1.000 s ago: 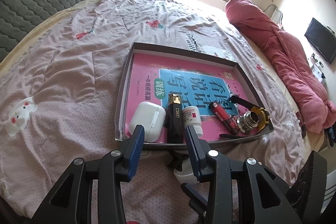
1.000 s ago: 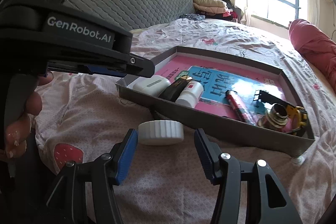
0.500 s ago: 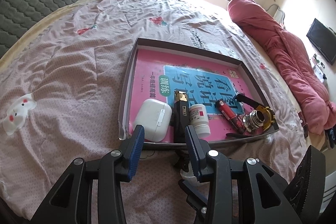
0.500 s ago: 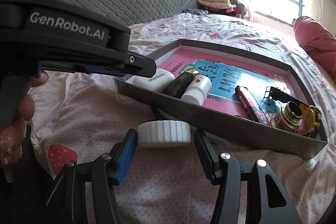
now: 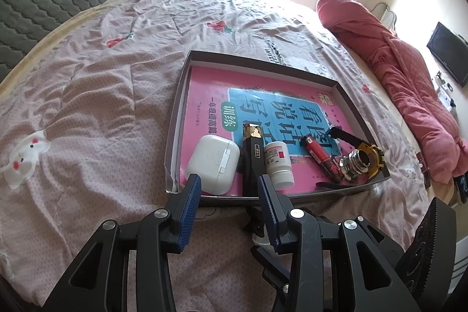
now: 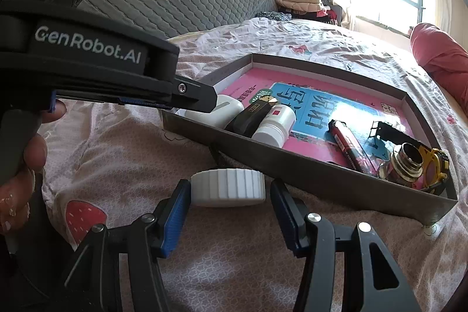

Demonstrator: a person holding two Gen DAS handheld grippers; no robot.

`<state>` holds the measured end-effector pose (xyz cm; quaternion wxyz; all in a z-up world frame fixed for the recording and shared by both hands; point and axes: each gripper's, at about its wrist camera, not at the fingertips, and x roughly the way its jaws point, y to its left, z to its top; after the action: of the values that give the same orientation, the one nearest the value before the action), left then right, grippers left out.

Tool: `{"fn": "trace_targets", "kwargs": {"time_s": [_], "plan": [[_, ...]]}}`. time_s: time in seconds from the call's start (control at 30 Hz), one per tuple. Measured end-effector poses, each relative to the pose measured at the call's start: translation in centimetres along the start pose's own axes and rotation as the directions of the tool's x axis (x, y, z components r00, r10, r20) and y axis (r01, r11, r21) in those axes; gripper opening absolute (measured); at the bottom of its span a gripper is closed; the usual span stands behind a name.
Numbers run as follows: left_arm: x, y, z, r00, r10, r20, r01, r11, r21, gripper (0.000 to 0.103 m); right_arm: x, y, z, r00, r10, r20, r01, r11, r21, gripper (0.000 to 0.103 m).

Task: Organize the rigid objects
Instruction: 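Move the right tool to the white round cap beside the tray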

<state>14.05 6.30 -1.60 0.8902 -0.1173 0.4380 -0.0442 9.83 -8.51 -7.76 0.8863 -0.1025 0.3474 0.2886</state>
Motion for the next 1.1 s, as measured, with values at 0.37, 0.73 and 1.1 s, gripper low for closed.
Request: {"fn": "trace_targets", "kwargs": {"time_s": [0.37, 0.73, 1.1], "plan": [[-0.1, -0.1, -0.5, 0.999, 0.003, -0.033, -0.002, 1.0, 0.022, 0.042, -0.7, 0.1, 0.2, 1.0, 0.02, 0.005, -0.02, 1.0, -0.016, 0.05], [-1.3, -0.3, -1.0, 1.0, 0.008, -0.029, -0.006, 0.999, 0.054, 0.042, -2.1, -0.1, 0.3, 0.996, 0.068, -0.052, -0.071, 0.996, -0.049, 0.05], [-1.0, -1.1, -1.9, 0.999, -0.004, -0.054, 0.008, 0.997, 0.077, 0.042, -4.4, -1.8, -0.2, 0.999, 0.029, -0.035, -0.029, 1.0, 0.0, 0.05]]}}
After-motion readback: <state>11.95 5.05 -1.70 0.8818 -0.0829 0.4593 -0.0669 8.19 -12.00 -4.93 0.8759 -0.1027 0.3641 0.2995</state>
